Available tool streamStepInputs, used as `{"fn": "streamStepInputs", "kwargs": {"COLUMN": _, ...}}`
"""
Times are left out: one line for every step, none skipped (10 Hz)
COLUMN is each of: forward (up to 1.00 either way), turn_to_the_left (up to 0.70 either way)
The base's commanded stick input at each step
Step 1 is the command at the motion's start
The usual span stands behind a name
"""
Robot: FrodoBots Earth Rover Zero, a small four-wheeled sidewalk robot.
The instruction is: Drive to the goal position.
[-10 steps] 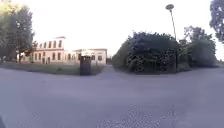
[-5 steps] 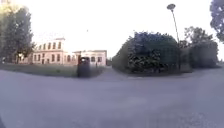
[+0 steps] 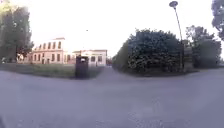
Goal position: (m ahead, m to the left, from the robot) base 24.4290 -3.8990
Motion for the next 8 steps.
{"fn": "streamStepInputs", "kwargs": {"forward": 0.50, "turn_to_the_left": 0.00}}
{"fn": "streamStepInputs", "kwargs": {"forward": 0.50, "turn_to_the_left": 0.00}}
{"fn": "streamStepInputs", "kwargs": {"forward": 0.50, "turn_to_the_left": -0.40}}
{"fn": "streamStepInputs", "kwargs": {"forward": 0.50, "turn_to_the_left": -0.50}}
{"fn": "streamStepInputs", "kwargs": {"forward": 0.50, "turn_to_the_left": -0.18}}
{"fn": "streamStepInputs", "kwargs": {"forward": 0.50, "turn_to_the_left": 0.00}}
{"fn": "streamStepInputs", "kwargs": {"forward": 0.50, "turn_to_the_left": 0.00}}
{"fn": "streamStepInputs", "kwargs": {"forward": 0.50, "turn_to_the_left": 0.00}}
